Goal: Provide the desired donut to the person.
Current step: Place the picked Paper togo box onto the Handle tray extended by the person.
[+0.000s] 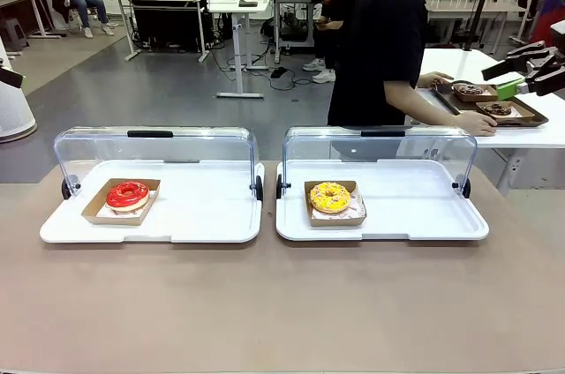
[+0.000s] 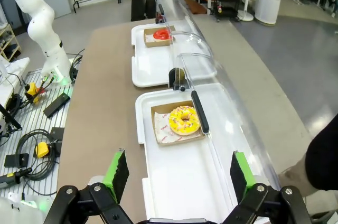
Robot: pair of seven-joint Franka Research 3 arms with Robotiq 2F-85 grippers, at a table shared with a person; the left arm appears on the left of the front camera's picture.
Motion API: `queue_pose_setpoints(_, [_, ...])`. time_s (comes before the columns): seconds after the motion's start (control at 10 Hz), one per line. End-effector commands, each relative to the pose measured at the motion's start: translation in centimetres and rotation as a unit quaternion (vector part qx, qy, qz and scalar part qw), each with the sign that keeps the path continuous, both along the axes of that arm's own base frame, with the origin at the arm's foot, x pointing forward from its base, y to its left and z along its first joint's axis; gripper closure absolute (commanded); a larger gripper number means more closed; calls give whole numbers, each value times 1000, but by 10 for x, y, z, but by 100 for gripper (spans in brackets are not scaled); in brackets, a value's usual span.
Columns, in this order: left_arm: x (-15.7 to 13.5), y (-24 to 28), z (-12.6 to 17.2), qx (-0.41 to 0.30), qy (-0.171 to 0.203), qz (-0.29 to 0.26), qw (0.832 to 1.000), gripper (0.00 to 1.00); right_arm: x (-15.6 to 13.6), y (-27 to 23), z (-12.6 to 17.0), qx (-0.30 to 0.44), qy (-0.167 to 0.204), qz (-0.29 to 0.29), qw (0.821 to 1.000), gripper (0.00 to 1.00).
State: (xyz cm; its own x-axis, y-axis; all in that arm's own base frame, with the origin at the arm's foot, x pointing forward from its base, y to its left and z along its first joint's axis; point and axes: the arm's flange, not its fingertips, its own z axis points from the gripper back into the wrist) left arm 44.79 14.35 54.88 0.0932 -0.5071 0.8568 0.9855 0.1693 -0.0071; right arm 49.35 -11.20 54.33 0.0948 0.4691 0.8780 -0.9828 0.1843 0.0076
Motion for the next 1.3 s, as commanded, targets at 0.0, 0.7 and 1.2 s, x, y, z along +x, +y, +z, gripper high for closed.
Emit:
queue_pose_setpoints(0.0, [-1,1,1,-3,-4,0,1000,0,0,0,-1,-1,0,-3,1000,0])
queue_pose_setpoints(0.7, [-1,1,1,-3,-4,0,1000,0,0,0,-1,-1,0,-3,1000,0])
queue_pose_setpoints(1.2, [-1,1,1,-3,-4,0,1000,0,0,0,-1,-1,0,-3,1000,0])
